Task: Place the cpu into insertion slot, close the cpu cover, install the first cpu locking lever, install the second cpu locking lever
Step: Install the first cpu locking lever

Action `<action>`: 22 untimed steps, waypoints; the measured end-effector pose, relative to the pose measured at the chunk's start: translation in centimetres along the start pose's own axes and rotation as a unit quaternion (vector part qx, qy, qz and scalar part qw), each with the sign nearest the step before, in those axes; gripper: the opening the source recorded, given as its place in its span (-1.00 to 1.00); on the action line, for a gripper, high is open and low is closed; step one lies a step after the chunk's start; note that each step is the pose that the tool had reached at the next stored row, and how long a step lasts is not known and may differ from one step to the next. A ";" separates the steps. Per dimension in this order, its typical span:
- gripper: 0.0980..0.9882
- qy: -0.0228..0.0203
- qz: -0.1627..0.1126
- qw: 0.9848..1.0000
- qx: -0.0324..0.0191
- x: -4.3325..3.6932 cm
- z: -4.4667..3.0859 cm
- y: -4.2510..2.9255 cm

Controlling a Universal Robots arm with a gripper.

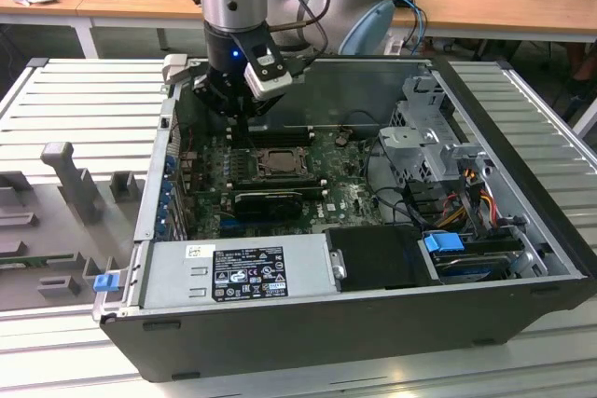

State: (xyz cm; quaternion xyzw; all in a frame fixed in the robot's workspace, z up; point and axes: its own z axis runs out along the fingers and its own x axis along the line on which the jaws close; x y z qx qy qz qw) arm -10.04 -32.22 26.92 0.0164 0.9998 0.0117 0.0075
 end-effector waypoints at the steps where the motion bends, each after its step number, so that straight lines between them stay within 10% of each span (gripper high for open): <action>1: -0.98 0.000 -0.001 1.000 0.000 0.16 0.08 0.00; 22: -0.98 0.001 -0.025 1.000 -0.006 1.77 1.39 1.71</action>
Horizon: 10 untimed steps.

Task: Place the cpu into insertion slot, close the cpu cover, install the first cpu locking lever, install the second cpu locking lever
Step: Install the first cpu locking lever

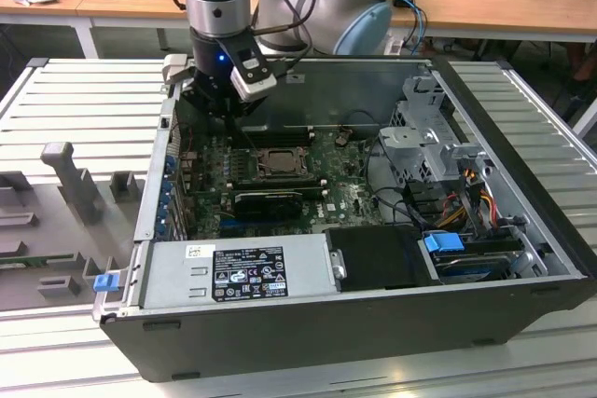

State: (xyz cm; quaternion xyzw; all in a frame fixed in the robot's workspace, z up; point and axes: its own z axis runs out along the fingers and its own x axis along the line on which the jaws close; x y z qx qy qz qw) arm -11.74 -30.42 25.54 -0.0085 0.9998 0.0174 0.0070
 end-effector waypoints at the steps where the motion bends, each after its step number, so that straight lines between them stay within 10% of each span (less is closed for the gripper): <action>1: -0.98 0.000 0.000 1.000 0.000 0.01 0.02 0.10; 10: -0.98 0.000 -0.006 1.000 -0.001 0.02 0.11 1.16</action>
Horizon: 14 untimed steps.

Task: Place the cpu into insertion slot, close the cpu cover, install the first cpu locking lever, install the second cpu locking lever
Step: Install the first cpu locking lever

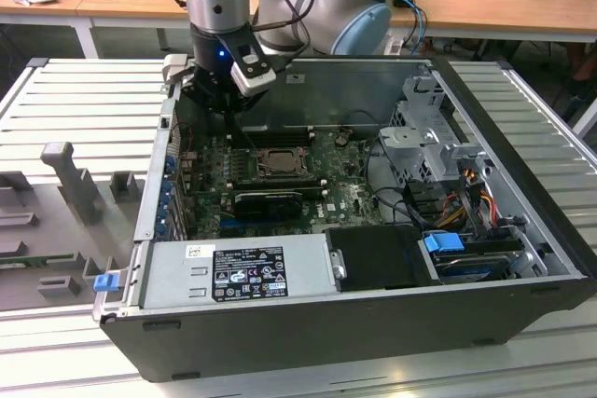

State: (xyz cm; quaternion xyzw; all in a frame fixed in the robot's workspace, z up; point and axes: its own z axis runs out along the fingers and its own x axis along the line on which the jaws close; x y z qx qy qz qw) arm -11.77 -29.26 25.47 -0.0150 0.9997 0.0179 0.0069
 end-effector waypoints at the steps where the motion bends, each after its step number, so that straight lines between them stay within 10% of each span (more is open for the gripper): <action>1: -0.98 0.000 0.000 1.000 0.000 -0.05 0.00 0.01; 14: -0.98 0.003 0.000 1.000 0.000 -2.82 0.04 -0.07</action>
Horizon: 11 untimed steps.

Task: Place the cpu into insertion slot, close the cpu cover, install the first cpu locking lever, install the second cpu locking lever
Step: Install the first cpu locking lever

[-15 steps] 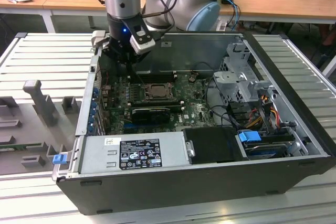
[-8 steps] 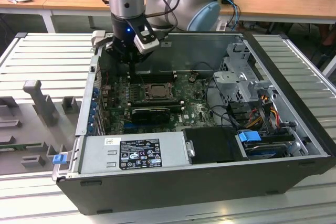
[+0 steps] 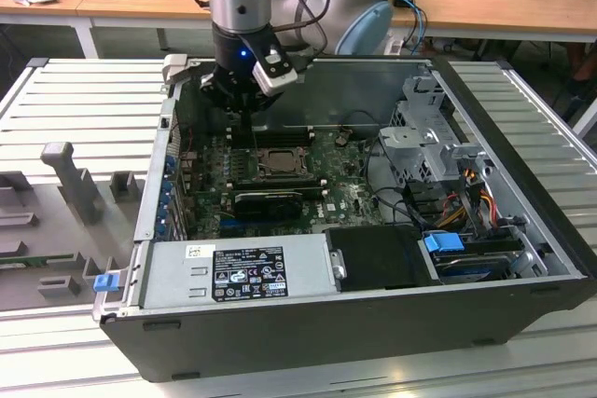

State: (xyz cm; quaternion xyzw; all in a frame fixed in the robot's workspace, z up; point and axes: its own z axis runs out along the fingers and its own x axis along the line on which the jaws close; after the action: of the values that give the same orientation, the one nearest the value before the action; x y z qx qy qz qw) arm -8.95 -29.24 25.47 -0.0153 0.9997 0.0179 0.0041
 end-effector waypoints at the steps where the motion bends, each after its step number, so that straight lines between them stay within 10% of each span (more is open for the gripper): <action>1: -0.98 0.001 0.000 1.000 0.000 -0.35 0.00 -0.01; 11: -0.98 0.004 0.000 1.000 0.000 -3.29 0.04 -0.10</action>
State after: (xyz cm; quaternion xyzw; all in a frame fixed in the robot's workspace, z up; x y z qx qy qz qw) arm -5.66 -29.24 25.46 -0.0153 0.9997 0.0181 0.0004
